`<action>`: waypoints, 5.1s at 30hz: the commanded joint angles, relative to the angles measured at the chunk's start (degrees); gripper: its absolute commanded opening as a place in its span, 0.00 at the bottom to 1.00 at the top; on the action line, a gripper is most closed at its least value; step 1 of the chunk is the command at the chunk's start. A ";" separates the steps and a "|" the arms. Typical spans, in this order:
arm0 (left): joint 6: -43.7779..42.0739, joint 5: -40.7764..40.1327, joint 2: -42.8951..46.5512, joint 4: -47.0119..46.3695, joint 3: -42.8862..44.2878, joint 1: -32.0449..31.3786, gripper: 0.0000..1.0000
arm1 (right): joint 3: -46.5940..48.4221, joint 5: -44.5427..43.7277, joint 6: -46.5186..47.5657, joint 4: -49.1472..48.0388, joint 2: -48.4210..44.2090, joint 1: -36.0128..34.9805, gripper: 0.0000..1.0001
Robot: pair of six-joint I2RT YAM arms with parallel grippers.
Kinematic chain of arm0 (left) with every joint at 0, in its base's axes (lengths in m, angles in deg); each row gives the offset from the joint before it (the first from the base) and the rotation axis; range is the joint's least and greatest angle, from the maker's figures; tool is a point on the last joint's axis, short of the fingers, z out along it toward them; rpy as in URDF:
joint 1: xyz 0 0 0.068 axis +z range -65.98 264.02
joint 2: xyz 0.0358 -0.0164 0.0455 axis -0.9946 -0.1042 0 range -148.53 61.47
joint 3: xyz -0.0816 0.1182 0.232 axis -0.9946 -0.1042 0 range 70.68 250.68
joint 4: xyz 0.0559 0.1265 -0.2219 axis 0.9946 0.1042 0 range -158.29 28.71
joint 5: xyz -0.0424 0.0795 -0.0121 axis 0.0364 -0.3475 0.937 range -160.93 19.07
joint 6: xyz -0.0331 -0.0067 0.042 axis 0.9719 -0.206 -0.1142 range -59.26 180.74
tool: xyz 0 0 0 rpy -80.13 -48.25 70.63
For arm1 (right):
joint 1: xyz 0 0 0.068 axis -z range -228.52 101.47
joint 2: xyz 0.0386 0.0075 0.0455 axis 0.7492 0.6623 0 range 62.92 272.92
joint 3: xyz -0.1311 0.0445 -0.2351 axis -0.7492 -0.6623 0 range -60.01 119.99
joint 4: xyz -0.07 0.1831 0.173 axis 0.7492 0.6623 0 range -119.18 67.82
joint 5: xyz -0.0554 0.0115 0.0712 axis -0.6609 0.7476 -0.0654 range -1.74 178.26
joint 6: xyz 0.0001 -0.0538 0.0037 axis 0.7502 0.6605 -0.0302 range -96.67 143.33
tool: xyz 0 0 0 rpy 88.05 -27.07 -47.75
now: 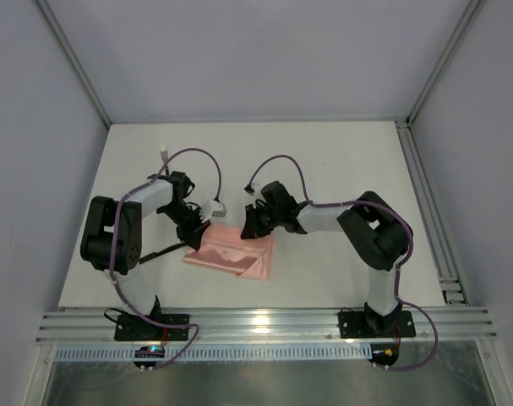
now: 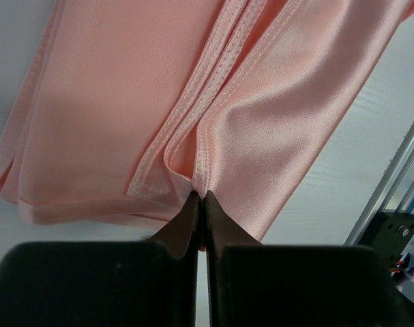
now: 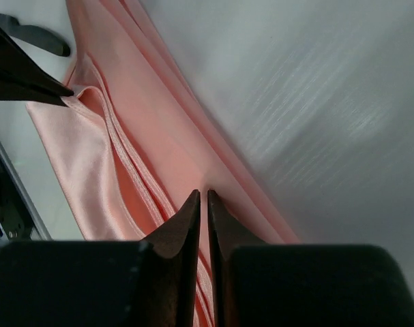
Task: Fold the napkin into a case and place the utensils inside
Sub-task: Smooth out the 2/3-rectangle-folded napkin at the center of the board.
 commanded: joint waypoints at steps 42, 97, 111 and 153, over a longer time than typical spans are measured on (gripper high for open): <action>16.47 -6.02 1.54 -16.25 5.61 -18.30 0.47 | -5.55 5.59 -12.62 -15.08 4.89 3.33 0.06; 20.41 -8.21 7.86 -14.56 0.69 -15.32 0.52 | -6.43 6.28 -14.21 -18.77 2.26 3.33 0.11; 20.51 -13.93 5.67 -19.31 -5.11 -15.32 0.48 | 2.27 5.68 -4.55 -5.77 -5.03 6.22 0.40; 21.21 -4.61 1.18 -11.76 -0.45 -20.68 0.45 | -26.98 0.14 -10.86 -18.94 -12.94 10.27 0.04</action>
